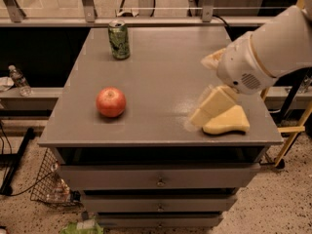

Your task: Move apple near green can

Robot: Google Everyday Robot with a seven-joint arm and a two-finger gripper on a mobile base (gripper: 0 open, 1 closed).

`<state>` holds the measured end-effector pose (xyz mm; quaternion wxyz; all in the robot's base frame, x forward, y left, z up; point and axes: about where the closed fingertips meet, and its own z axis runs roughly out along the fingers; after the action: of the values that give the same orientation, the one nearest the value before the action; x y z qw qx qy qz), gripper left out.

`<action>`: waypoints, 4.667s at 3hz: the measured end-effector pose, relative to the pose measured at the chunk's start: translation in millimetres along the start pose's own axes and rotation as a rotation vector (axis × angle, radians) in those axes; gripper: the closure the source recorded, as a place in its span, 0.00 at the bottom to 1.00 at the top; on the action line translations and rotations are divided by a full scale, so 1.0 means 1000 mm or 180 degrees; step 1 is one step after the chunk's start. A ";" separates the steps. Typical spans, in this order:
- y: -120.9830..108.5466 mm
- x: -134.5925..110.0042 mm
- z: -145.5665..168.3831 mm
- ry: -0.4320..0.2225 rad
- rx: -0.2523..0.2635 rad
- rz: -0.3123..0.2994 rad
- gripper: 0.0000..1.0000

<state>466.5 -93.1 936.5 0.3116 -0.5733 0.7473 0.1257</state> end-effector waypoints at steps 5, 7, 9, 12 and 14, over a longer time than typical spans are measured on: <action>-0.003 -0.093 0.139 -0.0208 -0.0032 -0.0181 0.00; 0.004 -0.112 0.170 -0.0298 -0.0162 -0.0238 0.00; 0.011 -0.121 0.195 -0.0299 -0.0281 -0.0280 0.00; -0.001 -0.105 0.193 -0.0314 -0.0208 -0.0183 0.72; -0.046 -0.075 0.150 -0.0431 0.0159 0.0076 1.00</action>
Offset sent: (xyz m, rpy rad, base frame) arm 0.0486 0.1446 -0.0372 0.0032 -0.0643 0.0690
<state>569.3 32.7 874.2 0.3741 -0.5466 0.7342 0.1491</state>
